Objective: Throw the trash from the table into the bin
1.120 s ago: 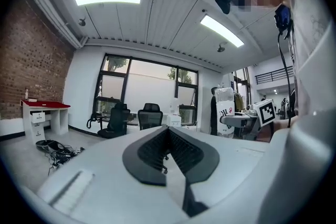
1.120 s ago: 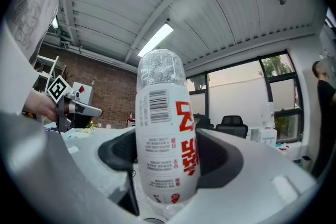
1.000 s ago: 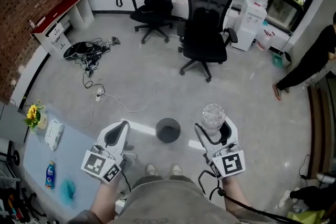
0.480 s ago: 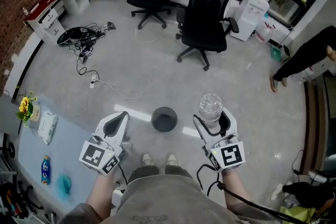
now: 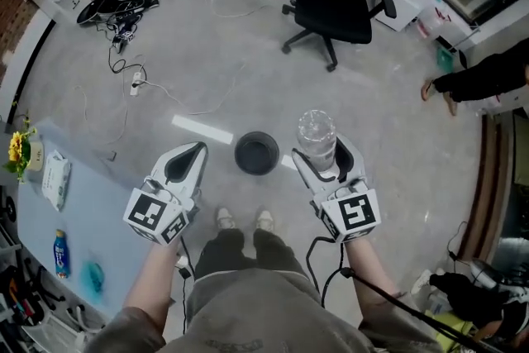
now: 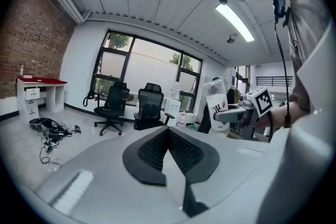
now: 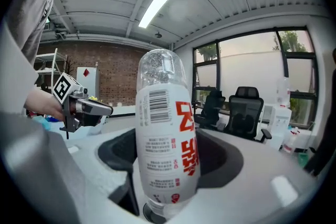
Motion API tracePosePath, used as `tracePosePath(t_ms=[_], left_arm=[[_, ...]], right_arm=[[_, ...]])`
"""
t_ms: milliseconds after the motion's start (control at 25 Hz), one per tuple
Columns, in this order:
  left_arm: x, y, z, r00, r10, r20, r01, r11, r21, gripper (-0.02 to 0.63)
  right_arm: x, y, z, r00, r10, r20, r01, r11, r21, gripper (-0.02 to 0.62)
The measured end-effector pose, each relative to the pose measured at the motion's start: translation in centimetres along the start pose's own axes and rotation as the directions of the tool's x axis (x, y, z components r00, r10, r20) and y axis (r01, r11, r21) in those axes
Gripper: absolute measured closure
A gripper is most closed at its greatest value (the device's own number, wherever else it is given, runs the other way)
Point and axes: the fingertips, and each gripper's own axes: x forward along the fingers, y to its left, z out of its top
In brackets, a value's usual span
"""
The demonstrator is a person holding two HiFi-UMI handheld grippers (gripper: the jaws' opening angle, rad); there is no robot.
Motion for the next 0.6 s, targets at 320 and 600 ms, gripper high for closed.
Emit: tracePosePath(t_ms=[320,600], left_arm=[[7.0,6.2,-10.5,0.998,0.017,-0.06,-0.02,0.998,-0.057,0.606],[10.6,8.2,-24.1,0.986,0.013,-0.165,-0.021,0.998,-0.051,0.606]], right_arm=[[9.7,-0.7,-10.5,0.991,0.059,-0.119,-0.056,0.998,0.03,0.273],[15.4,1.2,-24.2,0.965,0.13,-0.23,-0.117,0.991,0.069,0.273]])
